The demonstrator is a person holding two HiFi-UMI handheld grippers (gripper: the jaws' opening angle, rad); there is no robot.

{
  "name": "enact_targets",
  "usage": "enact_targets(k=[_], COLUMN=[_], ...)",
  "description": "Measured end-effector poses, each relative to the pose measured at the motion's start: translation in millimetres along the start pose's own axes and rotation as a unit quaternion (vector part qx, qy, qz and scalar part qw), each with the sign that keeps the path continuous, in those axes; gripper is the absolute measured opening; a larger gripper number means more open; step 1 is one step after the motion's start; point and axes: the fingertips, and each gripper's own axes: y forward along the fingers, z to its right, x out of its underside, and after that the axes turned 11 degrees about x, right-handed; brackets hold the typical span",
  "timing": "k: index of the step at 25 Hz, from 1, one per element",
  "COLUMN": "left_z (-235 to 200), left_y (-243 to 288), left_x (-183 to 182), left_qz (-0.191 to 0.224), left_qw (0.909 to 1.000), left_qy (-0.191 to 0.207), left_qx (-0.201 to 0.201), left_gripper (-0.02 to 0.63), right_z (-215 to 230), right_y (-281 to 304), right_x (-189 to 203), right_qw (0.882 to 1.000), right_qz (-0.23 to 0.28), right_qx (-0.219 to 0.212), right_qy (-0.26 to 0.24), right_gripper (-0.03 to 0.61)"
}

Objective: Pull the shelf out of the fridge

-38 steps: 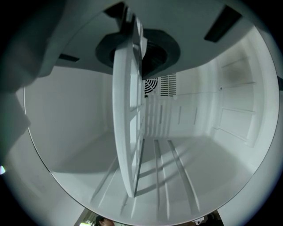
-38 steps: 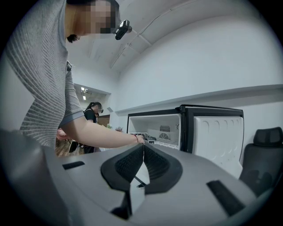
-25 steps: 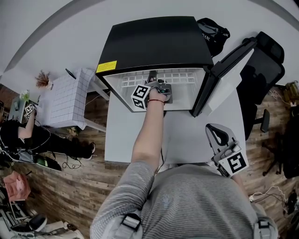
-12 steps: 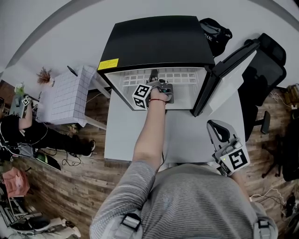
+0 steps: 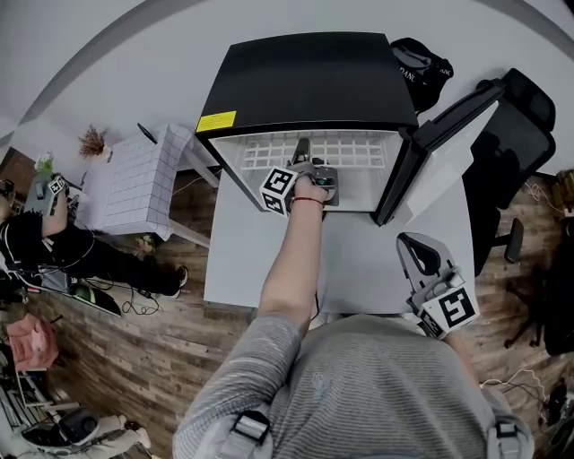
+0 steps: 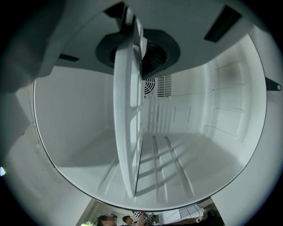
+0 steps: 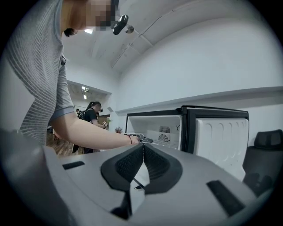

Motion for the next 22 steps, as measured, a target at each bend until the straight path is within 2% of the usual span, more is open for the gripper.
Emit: enact_targets(k=[22], left_z=[15], left_y=[-44], left_x=[6], left_qz=[-0.005], left_qw=[0.9999], left_qy=[-0.003], left_qx=[0.012], left_gripper=[0.037], right_z=[-30], right_y=[-4], right_x=[3], right_qw=[0.999], right_qz=[-0.006], right_qx=[-0.035], right_qy=[0.013], right_gripper=[0.014])
